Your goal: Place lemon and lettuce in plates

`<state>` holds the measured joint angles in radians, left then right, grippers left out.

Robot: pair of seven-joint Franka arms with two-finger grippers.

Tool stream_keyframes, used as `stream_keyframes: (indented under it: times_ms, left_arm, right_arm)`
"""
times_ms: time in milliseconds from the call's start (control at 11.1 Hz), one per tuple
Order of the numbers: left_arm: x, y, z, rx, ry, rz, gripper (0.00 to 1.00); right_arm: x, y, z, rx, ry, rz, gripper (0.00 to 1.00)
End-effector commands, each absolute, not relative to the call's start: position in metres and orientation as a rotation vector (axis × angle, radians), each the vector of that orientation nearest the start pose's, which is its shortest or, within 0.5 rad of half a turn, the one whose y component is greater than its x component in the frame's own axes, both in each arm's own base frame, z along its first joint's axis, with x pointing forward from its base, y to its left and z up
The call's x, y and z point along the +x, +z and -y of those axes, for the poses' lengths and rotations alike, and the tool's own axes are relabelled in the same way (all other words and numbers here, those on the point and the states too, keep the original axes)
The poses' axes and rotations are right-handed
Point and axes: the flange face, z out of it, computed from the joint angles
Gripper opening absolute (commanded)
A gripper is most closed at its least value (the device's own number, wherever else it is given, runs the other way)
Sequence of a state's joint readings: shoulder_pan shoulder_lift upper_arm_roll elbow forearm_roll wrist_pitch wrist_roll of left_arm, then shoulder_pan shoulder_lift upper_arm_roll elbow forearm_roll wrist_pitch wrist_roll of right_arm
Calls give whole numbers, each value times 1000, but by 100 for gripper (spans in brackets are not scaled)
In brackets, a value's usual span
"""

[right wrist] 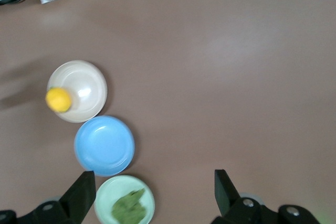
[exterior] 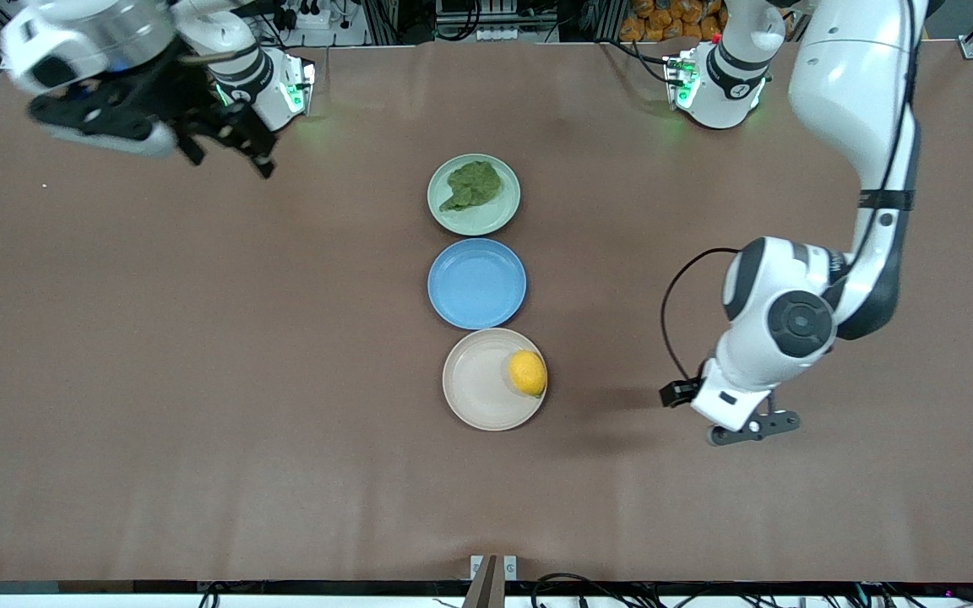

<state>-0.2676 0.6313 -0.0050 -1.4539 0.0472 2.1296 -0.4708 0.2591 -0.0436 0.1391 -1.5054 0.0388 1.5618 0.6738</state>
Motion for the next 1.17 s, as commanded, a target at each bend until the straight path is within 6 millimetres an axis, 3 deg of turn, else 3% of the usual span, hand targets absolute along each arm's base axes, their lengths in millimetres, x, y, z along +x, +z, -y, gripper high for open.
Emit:
stream_keyframes:
  times_ms: [0, 180, 360, 539, 809, 1079]
  left_arm:
    - [673, 387, 95, -3096, 137, 151, 100]
    - [657, 426, 67, -3133, 196, 58, 100]
    - [624, 448, 58, -3121, 200, 57, 100]
    - [603, 485, 65, -3125, 128, 43, 100]
    - [591, 539, 69, -3129, -21, -12, 100]
    - [580, 586, 65, -3128, -65, -79, 100]
  right_arm:
    - [528, 662, -116, -3032, -55, -445, 100]
    - [541, 642, -56, -3043, -5, -461, 100]
    - [557, 610, 4, -3078, 54, -331, 100]
    - [564, 594, 40, -3091, 81, -292, 100]
    - [565, 593, 44, -3115, 74, -286, 100]
    - [559, 608, 41, -3121, 40, -161, 100]
